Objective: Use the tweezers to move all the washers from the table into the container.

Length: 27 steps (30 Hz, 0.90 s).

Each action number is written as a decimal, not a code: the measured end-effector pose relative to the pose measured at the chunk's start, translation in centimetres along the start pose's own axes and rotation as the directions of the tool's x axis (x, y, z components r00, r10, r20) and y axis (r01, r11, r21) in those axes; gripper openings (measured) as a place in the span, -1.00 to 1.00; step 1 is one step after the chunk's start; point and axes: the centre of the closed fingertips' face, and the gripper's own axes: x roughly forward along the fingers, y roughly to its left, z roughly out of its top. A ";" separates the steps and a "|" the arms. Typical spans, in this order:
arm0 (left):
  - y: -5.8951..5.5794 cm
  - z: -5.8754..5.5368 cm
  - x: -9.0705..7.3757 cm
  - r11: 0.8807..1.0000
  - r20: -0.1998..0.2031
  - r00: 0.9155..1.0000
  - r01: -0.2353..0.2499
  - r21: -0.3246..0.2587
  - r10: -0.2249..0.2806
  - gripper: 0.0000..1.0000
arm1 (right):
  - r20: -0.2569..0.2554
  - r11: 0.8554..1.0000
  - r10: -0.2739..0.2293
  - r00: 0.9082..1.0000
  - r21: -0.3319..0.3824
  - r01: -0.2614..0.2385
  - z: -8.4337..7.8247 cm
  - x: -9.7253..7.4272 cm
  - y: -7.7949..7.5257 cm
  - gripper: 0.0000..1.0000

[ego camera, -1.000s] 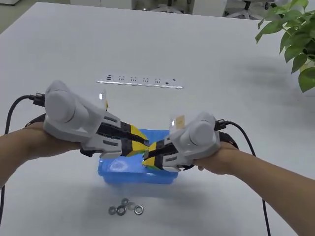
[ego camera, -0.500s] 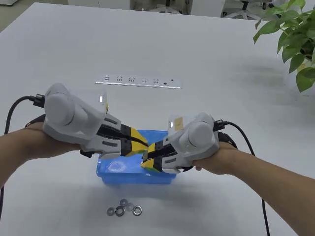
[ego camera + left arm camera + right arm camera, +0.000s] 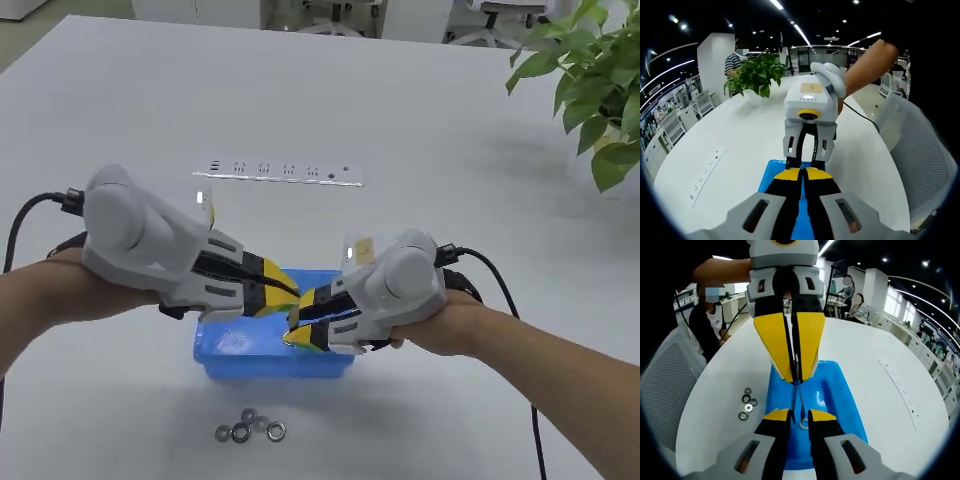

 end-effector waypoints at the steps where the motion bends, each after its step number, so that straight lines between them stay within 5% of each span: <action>1: 0.0 0.1 -0.1 1.000 0.002 1.000 -0.002 0.003 0.002 -0.89 | 0.002 1.000 -0.003 1.000 0.001 0.003 0.1 -0.1 0.0 -0.69; 27: -1.9 4.0 -1.9 0.999 0.007 1.000 0.001 0.042 -0.001 -0.89 | 0.033 0.994 -0.103 0.994 0.030 0.102 1.5 -4.7 1.6 -0.32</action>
